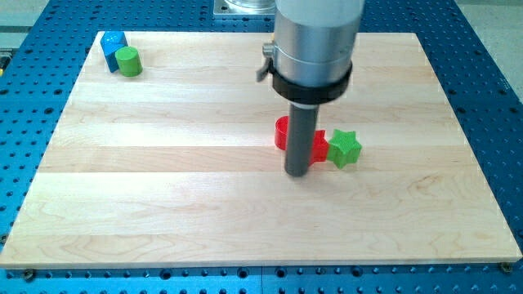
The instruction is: Push the red circle into the green circle
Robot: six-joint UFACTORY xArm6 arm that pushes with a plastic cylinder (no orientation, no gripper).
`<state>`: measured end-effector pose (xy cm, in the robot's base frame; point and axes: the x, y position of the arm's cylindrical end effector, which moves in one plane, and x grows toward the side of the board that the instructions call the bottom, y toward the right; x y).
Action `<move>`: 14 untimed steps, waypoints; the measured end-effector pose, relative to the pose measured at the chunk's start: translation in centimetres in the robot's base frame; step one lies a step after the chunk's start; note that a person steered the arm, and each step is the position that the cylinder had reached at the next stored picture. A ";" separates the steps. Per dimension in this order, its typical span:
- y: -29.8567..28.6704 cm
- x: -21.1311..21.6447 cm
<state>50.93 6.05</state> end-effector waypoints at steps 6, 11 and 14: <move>3.5 -4.7; -15.3 -15.8; -15.1 -20.2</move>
<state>30.69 -9.01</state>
